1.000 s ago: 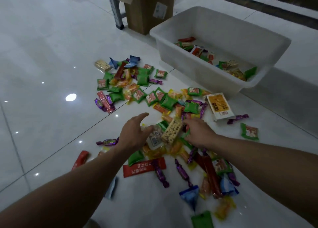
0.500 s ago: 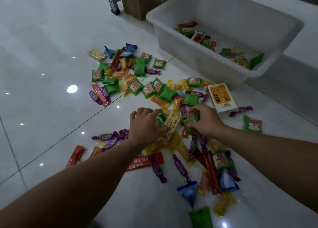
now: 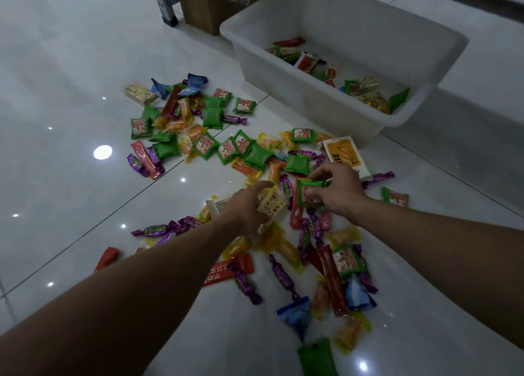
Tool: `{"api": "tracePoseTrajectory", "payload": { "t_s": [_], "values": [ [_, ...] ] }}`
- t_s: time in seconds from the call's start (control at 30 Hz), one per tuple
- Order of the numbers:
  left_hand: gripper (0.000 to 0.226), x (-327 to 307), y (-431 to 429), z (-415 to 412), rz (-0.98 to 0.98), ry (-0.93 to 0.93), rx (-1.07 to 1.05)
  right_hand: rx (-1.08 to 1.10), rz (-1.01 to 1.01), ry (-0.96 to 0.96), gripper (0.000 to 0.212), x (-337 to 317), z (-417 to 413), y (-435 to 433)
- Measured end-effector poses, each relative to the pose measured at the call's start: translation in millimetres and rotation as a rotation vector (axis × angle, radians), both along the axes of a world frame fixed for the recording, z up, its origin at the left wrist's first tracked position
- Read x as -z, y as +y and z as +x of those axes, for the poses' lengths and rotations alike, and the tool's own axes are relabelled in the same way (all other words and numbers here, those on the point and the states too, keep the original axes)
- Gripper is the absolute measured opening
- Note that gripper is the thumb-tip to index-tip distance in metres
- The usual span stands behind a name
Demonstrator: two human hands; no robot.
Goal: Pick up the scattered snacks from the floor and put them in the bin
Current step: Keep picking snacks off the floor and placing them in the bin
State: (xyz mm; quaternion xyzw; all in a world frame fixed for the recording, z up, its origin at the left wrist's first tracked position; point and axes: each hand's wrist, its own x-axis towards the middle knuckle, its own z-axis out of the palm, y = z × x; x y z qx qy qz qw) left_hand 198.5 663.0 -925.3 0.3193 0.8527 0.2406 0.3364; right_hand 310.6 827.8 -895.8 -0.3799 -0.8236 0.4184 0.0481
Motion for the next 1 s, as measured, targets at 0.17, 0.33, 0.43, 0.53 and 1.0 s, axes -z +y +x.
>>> {"api": "tracePoseTrajectory", "payload": {
  "t_s": [0.17,0.33,0.43,0.53,1.0],
  "values": [
    [0.075,1,0,10,-0.048,0.163,0.115,-0.005,0.003,0.039,0.028,-9,1,-2],
    [0.067,-6,2,11,0.033,0.115,0.065,0.021,-0.031,0.073,0.027,-20,3,1],
    [0.063,-16,3,11,0.130,0.040,-0.003,0.040,-0.050,0.076,0.023,-29,6,2],
    [0.061,-29,8,11,0.230,-0.020,-0.088,0.093,-0.046,0.100,0.021,-38,9,5],
    [0.046,-88,92,13,0.601,-0.273,-0.301,0.340,0.060,0.312,0.022,-85,29,49]
  ]
}}
